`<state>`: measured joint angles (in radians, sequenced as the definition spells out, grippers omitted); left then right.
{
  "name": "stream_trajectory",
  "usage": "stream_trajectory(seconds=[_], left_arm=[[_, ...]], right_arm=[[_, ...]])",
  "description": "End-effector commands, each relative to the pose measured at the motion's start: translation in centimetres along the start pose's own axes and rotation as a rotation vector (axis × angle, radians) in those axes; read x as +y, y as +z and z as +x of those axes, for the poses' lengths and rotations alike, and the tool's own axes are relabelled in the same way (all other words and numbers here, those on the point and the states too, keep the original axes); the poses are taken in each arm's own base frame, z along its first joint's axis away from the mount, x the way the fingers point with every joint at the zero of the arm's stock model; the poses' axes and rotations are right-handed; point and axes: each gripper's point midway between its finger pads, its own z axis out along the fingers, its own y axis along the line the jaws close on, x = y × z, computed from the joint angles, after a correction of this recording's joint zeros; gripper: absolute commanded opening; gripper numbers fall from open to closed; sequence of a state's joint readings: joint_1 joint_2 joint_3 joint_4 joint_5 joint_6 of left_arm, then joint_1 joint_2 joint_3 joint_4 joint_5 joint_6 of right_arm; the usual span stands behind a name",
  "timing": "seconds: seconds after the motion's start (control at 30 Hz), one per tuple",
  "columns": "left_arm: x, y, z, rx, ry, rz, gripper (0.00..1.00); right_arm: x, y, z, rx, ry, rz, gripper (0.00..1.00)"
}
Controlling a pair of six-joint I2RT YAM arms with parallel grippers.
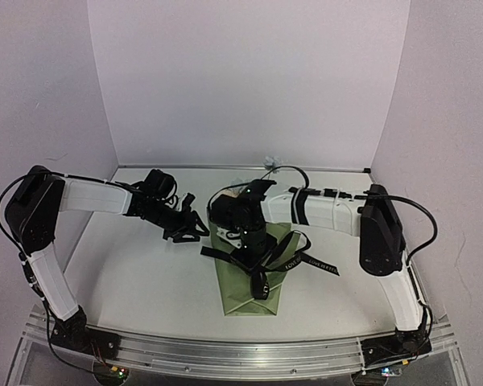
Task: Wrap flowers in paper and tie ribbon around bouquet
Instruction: Cross the ribbon over the folded bouquet.
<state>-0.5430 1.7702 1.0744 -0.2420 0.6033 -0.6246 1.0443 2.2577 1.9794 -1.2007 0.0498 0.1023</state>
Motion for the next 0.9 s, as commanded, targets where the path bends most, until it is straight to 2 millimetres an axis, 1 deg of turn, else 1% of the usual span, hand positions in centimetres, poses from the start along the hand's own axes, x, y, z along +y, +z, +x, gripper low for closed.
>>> stream_trajectory(seconds=[0.0, 0.17, 0.23, 0.3, 0.43, 0.53, 0.67, 0.77, 0.87], left_arm=[[-1.7, -0.3, -1.7, -0.03, 0.028, 0.051, 0.42], [-1.7, -0.2, -1.6, -0.028, 0.025, 0.054, 0.42], [-1.7, -0.3, -1.6, -0.029, 0.026, 0.053, 0.42], [-1.7, -0.3, -1.6, -0.029, 0.026, 0.053, 0.42], [-1.8, -0.3, -1.7, -0.033, 0.027, 0.056, 0.41], [-1.9, -0.3, -1.8, -0.033, 0.028, 0.058, 0.41], [-2.0, -0.4, -1.8, -0.033, 0.032, 0.056, 0.41], [-2.1, -0.6, -1.8, -0.035, 0.034, 0.055, 0.41], [-2.1, -0.7, -1.8, -0.038, 0.035, 0.053, 0.41]], right_arm=[[-0.1, -4.8, -1.1, -0.13, 0.07, -0.035, 0.7], [-0.5, -5.7, -1.5, -0.151, 0.14, -0.057, 0.77], [-1.4, -5.7, -1.6, -0.148, 0.223, -0.069, 0.75], [-2.4, -5.3, -1.6, -0.132, 0.328, -0.101, 0.7], [-3.2, -4.0, -2.4, -0.113, 0.462, -0.148, 0.6], [-3.6, -2.6, -3.0, -0.106, 0.522, -0.164, 0.57], [-4.1, -0.7, -3.4, -0.087, 0.585, -0.178, 0.52], [-4.2, 0.5, -3.7, -0.081, 0.631, -0.218, 0.49], [-4.2, 1.2, -3.9, -0.075, 0.647, -0.229, 0.46]])
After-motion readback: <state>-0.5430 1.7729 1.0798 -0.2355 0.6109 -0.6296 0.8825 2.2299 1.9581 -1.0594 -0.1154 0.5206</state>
